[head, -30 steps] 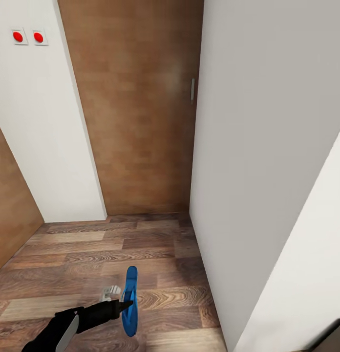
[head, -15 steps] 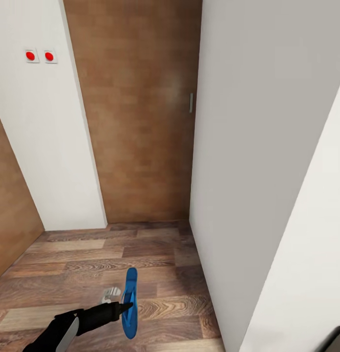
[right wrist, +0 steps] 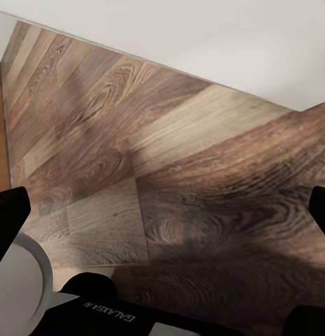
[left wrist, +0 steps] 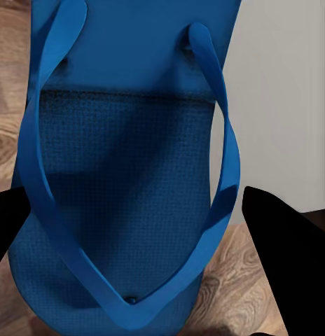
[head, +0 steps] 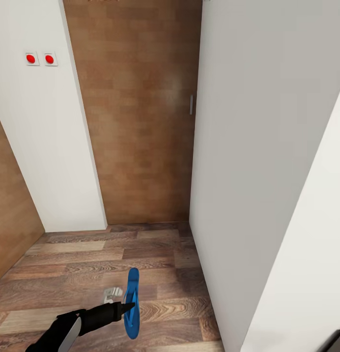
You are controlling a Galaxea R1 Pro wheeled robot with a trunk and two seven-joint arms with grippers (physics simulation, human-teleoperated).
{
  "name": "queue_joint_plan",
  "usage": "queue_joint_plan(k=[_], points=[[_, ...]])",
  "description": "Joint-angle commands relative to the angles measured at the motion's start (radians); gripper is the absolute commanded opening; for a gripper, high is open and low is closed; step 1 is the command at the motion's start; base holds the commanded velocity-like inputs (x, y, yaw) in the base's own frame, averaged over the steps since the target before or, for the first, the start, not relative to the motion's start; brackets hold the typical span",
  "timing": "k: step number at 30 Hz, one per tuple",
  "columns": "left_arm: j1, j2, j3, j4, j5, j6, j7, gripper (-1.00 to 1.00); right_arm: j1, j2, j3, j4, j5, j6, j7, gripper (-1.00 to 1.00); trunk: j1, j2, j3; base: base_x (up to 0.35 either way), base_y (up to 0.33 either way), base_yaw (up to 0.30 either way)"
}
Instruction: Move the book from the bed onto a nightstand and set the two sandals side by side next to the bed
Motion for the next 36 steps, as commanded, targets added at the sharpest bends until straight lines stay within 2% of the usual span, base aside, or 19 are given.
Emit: queue_joint_plan(k=[1,17,23,29,36], points=[[0.000,0.000,0.001,0.000,0.005,0.009,-0.003,-1.00,0.000,0.000,-0.001,-0.001,-0.005,0.007,0.000,1.00,-0.004,0.007,0.002,0.000,0.000,0.000],[0.000,-0.001,0.001,0.000,0.005,0.009,-0.001,-1.00,0.000,0.000,-0.002,-0.001,-0.006,0.007,-0.001,1.00,-0.065,0.119,0.052,0.000,0.000,0.000],[0.000,-0.001,0.002,0.008,0.007,0.005,0.000,-1.00,0.000,0.001,-0.002,-0.001,-0.006,0.007,-0.002,1.00,-0.065,0.119,0.052,0.000,0.000,0.000],[0.000,0.000,0.003,0.037,0.007,-0.056,0.003,-1.00,0.000,0.003,-0.002,-0.001,-0.006,0.007,-0.002,1.00,-0.065,0.119,0.052,-0.105,0.000,0.000],[0.000,0.000,0.003,0.039,0.007,-0.065,0.002,-1.00,0.000,0.003,-0.002,-0.001,-0.006,0.007,-0.002,1.00,-0.065,0.119,0.052,-0.076,0.000,0.000]])
